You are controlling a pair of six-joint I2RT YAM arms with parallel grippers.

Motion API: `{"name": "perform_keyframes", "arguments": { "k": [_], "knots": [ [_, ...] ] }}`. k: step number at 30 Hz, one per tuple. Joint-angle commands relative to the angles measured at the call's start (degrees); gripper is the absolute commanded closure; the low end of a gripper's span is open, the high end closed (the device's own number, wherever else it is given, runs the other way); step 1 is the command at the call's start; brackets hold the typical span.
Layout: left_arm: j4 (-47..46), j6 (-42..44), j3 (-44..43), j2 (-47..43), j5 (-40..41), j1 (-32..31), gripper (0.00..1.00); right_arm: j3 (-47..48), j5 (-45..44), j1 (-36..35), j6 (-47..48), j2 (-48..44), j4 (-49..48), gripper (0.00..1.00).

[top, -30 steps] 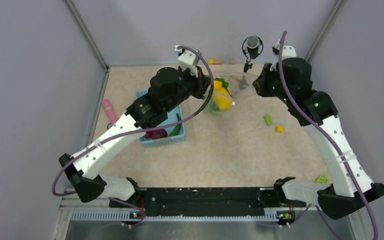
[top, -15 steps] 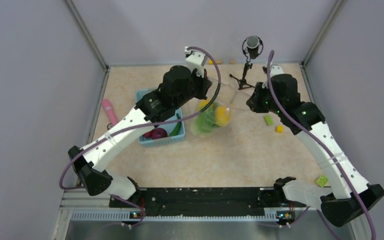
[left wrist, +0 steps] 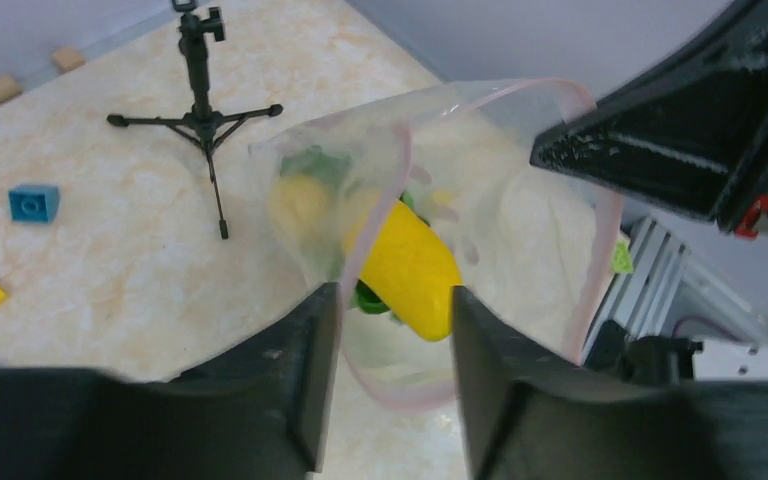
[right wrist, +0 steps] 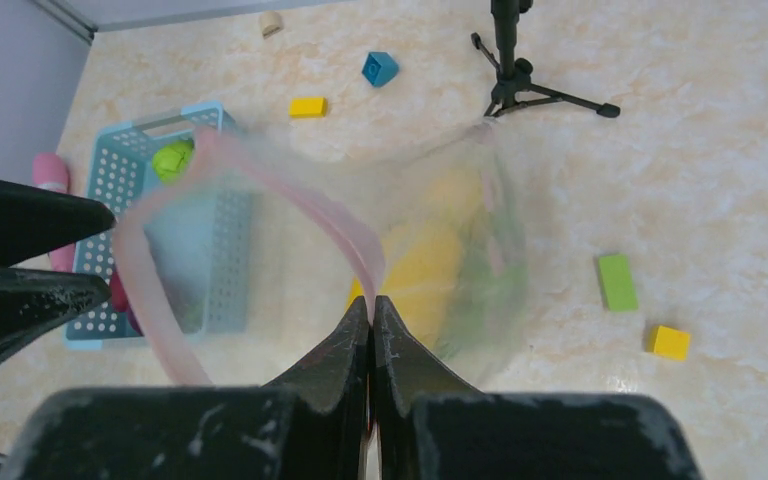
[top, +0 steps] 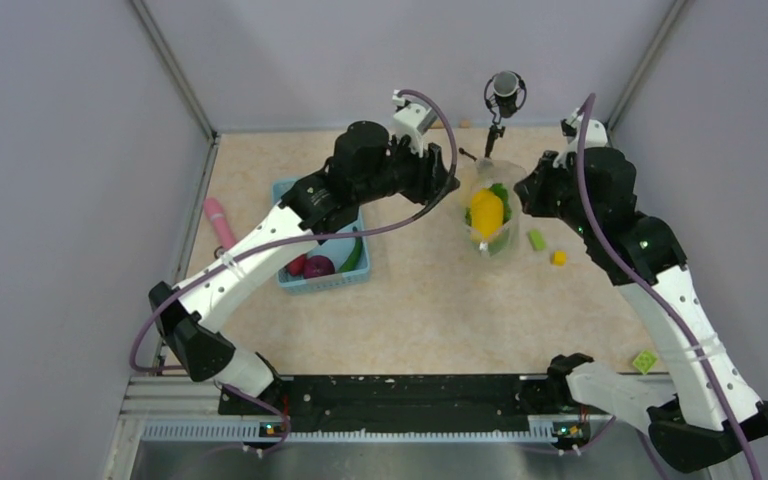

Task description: Place the food in the zip-top bag and seal the zipper

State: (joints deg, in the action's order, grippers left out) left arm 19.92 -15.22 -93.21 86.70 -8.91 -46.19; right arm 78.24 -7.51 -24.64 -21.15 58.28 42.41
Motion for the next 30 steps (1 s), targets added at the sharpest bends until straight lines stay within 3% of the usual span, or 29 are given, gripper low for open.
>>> {"name": "perform_keyframes", "arguments": {
  "k": [1, 4, 5, 10, 14, 17, 21, 27, 30],
  "knots": [
    [-4.0, -1.4, -0.6, 0.7, -8.3, 0.1, 0.34, 0.9, 2.8, -0.2, 1.8, -1.4, -4.2, 1.0],
    [-4.3, -1.8, 3.5, -0.8, -5.0, 0.3, 0.03, -1.6, 7.1, -0.2, 1.9, 1.0, -6.7, 1.0],
    [-4.6, -2.1, 5.1, -2.1, -3.0, 0.3, 0.02, -2.6, 8.9, -0.3, 1.6, 2.0, -8.4, 1.0],
    [-6.4, -2.8, 14.8, -11.3, 7.4, 1.2, 0.02, -6.1, 16.9, -0.2, -0.7, 7.9, -14.5, 1.0],
    [-6.7, -5.7, 22.2, -18.3, 17.3, 3.5, 0.02, -7.7, 17.3, -0.3, -2.6, 11.9, -18.8, 1.0],
    [-5.2, -9.4, 26.4, -20.4, 19.2, 9.0, 0.02, -7.2, 16.0, -0.3, -3.0, 14.1, -19.4, 1.0],
    [-4.4, -15.4, 30.9, -18.9, 16.8, 19.7, 0.01, -6.9, 9.7, -0.3, -4.2, 13.4, -18.9, 1.0],
    [-1.7, -17.5, 30.8, -11.1, 17.3, 25.4, 0.02, -8.0, 2.2, -0.3, -3.1, 9.6, -17.2, 1.0],
    [-3.0, -18.9, 30.2, -6.4, 19.4, 28.4, 0.02, -9.2, 2.8, -0.4, -1.7, 8.6, -16.6, 1.0]
  ]
}}
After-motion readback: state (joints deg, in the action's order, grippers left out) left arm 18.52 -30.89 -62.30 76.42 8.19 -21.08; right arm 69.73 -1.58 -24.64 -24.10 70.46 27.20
